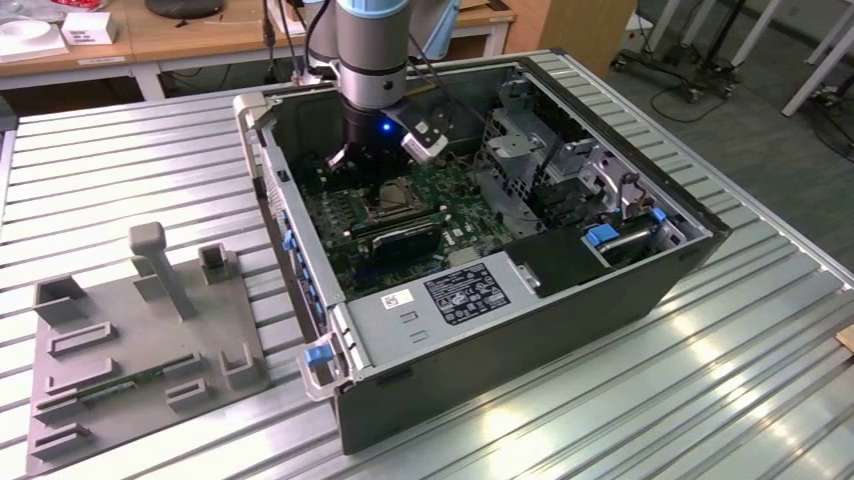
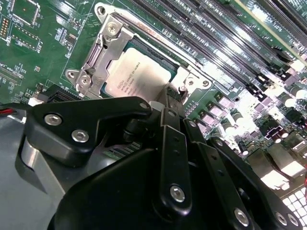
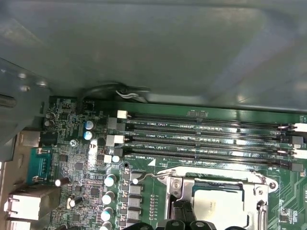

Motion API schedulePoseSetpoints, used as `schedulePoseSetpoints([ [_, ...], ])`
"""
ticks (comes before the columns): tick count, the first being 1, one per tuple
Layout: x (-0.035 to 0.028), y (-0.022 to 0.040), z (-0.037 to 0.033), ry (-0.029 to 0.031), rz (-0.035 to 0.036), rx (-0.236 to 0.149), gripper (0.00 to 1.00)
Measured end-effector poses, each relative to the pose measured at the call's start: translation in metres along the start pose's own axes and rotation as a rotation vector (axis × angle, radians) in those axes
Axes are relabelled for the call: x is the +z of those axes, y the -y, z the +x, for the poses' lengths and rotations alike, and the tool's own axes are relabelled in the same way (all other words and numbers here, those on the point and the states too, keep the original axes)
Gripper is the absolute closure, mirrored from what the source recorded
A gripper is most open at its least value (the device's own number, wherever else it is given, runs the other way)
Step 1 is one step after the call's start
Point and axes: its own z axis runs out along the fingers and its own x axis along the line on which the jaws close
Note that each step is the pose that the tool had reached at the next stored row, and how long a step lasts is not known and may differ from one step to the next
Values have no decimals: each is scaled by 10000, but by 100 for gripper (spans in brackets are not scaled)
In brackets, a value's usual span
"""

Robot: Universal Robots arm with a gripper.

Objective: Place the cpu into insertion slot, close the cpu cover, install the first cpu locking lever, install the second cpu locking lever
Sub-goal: 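Close the cpu cover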

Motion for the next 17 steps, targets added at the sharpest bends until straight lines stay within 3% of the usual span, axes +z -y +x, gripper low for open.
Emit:
schedulePoseSetpoints([
  [17,31,4,13,-8,9,0,89],
])
